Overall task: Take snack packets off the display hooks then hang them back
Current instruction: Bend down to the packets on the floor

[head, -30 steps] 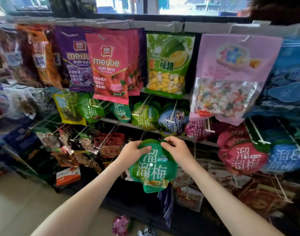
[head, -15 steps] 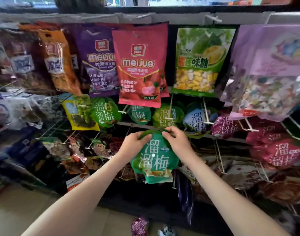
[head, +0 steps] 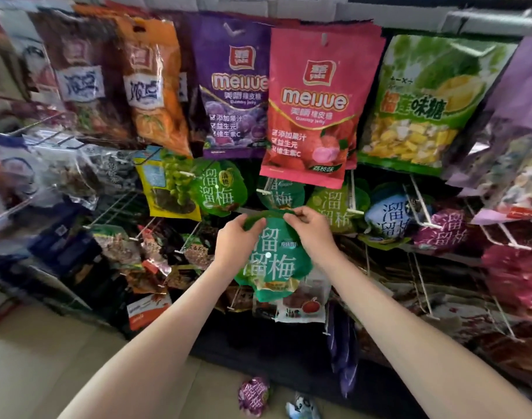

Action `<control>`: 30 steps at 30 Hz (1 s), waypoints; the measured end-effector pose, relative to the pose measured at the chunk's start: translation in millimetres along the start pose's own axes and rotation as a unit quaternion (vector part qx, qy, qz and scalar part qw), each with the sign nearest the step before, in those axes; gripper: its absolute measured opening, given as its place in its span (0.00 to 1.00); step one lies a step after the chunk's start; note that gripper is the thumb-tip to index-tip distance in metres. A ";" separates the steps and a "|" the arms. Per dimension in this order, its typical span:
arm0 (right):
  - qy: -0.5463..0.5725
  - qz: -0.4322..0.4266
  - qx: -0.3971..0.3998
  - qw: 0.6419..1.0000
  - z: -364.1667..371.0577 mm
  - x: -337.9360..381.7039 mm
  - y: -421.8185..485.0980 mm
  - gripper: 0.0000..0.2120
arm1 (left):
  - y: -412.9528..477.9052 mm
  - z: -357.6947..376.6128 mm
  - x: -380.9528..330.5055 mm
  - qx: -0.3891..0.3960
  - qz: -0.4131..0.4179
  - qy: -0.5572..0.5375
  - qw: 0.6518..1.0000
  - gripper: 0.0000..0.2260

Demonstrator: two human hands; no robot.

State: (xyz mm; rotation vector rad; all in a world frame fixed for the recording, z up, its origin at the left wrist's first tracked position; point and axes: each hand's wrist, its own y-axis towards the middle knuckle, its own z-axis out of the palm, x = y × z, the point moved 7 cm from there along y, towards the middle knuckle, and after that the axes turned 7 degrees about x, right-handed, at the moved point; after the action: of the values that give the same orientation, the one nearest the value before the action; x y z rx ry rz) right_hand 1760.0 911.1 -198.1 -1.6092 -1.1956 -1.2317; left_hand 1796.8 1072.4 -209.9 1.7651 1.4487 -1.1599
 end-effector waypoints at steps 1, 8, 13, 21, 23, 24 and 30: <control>0.002 0.002 -0.002 1.000 6.3 3.0 5.7 0.03 | 4.7 -6.6 1.5 -0.012 -0.003 0.001 1.000 0.19; -0.023 0.005 -0.026 0.999 25.8 19.8 42.9 0.04 | 39.8 -33.6 7.1 -0.026 -0.024 -0.041 0.999 0.22; -0.019 0.010 -0.038 0.999 29.3 18.3 55.7 0.08 | 57.3 -33.1 8.7 -0.014 -0.012 -0.043 0.999 0.19; -0.099 -0.029 -0.042 0.994 24.2 10.8 81.9 0.05 | 89.2 -20.9 11.4 -0.018 0.017 0.016 1.000 0.21; -0.125 -0.024 -0.061 0.990 24.5 10.0 92.1 0.11 | 92.3 -23.1 7.8 -0.089 0.053 0.082 0.991 0.18; -0.132 -0.019 -0.079 0.988 23.3 9.9 96.5 0.13 | 92.6 -23.8 5.6 -0.132 0.078 0.137 0.979 0.19; -0.328 -0.128 -0.238 0.905 23.1 17.0 84.5 0.14 | 92.2 21.1 -5.0 -0.145 0.291 0.325 0.888 0.31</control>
State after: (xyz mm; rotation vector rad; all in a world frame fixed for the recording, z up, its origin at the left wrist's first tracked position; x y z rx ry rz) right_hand 1848.9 914.1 -189.7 -2.4202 -1.6424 -1.2424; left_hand 1880.0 1029.2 -223.7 2.2401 1.1815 -0.0234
